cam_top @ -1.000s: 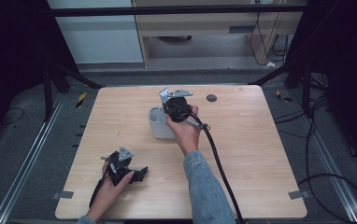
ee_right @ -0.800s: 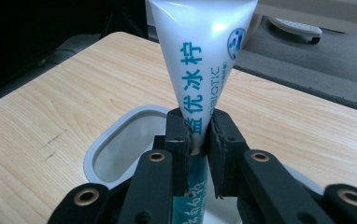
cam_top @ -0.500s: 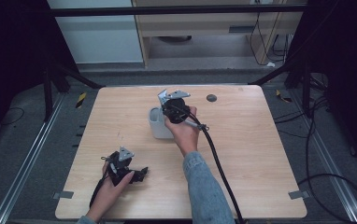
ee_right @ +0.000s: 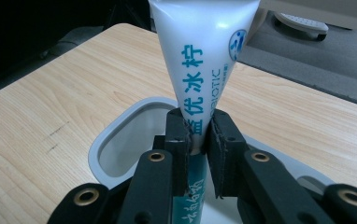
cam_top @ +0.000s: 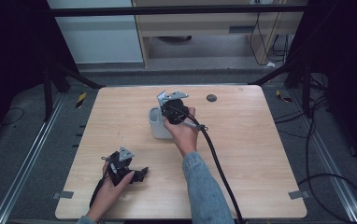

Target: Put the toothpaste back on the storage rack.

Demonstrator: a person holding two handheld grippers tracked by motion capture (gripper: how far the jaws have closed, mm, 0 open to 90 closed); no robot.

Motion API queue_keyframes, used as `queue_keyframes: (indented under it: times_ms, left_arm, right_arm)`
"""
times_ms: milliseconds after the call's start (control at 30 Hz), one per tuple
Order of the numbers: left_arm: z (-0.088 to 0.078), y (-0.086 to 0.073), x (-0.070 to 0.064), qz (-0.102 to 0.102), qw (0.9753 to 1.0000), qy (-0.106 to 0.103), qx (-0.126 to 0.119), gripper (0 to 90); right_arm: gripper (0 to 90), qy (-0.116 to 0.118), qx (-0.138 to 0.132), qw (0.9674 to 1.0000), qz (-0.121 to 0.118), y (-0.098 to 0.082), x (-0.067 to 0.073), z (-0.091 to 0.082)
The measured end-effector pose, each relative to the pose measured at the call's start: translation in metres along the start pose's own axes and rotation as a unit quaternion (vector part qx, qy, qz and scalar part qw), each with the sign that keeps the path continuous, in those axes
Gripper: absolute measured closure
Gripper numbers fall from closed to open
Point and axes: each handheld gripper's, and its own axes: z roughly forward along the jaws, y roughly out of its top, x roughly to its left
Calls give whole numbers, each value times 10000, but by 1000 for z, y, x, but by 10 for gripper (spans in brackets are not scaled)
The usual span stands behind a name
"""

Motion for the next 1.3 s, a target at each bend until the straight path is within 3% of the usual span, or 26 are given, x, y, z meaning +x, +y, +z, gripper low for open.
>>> queue_keyframes:
  times_ms: [700,1300]
  left_arm:
    - [0,0,0,12,10000,-8,0,0]
    - [0,0,0,17,10000,-10,0,0]
  right_arm:
    - [779,-68,67,10000,6,-1,-1,3]
    - [732,28,77,10000,40,-3,-2,4]
